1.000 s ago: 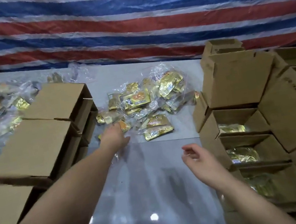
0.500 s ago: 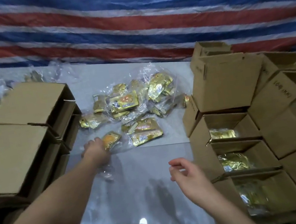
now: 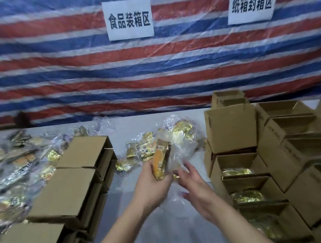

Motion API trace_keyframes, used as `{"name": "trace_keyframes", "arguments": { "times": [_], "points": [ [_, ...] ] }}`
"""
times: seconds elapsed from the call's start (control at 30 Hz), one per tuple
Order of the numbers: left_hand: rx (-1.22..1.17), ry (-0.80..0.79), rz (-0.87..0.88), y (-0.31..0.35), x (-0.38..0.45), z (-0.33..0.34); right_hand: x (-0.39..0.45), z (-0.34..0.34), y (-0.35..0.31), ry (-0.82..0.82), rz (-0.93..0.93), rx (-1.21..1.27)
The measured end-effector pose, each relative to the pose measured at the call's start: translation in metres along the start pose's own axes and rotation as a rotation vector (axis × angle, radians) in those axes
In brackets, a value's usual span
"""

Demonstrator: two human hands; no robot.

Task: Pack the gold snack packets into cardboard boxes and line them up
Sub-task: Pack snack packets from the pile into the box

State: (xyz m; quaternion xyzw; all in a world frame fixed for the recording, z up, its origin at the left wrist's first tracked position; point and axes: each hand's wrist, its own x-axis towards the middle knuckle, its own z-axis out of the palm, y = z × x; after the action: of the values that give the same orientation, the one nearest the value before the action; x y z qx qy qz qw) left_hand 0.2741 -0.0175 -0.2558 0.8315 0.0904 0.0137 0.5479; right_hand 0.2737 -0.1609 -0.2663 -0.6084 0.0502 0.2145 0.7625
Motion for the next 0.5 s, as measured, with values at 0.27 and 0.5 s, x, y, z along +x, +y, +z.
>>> {"name": "trace_keyframes", "arguments": {
  "times": [0.27,0.5],
  "points": [
    [0.204,-0.102,0.159,0.053,-0.085,0.049,-0.067,-0.028,-0.001,-0.073,-0.003,0.286],
    [0.435,-0.415,0.178,0.040,-0.112,0.045,-0.098,-0.057,0.008,0.036,0.120,0.400]
  ]
}}
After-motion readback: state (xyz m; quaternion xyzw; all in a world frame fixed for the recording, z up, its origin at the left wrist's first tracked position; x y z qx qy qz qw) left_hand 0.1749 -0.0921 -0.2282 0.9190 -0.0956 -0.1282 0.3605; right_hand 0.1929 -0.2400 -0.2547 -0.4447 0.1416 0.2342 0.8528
